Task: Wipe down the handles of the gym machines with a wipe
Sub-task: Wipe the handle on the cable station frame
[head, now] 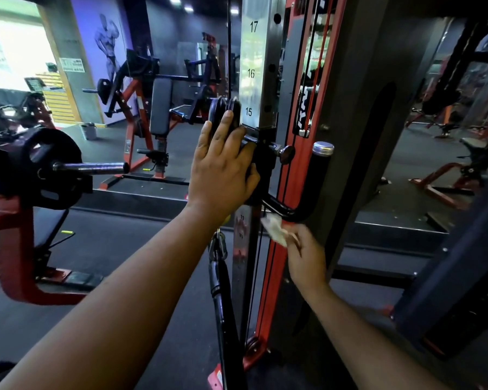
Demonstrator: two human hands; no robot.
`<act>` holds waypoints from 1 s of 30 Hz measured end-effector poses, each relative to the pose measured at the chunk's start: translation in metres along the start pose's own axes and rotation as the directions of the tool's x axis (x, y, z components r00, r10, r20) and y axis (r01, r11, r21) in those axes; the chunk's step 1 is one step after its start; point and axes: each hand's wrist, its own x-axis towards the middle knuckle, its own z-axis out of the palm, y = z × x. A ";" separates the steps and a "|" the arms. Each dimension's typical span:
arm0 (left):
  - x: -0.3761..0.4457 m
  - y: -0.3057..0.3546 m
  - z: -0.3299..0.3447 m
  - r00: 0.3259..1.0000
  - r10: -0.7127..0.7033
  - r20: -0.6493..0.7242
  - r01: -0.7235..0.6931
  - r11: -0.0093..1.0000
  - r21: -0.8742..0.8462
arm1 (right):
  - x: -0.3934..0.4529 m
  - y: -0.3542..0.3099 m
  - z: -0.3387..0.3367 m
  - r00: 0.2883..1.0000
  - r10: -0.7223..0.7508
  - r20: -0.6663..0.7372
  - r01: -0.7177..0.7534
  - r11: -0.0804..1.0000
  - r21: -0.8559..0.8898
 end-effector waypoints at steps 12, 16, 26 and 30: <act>0.000 -0.006 0.000 1.000 0.013 -0.007 -0.013 0.999 -0.045 | 0.086 -0.050 0.041 0.851 -0.133 0.507 0.515 0.030 -0.857; -0.001 -0.008 0.002 1.000 0.027 0.002 -0.027 0.999 -0.044 | 0.073 -0.034 0.011 0.704 -0.069 0.707 0.673 -0.256 -0.694; -0.003 -0.016 0.002 0.998 0.052 -0.019 -0.054 0.995 -0.085 | 0.102 -0.076 -0.071 0.626 -0.469 0.623 0.556 -0.291 -0.779; -0.003 -0.015 0.002 0.998 0.054 -0.018 -0.055 0.994 -0.089 | 0.093 -0.055 -0.068 0.699 -0.486 0.525 0.496 -0.200 -0.845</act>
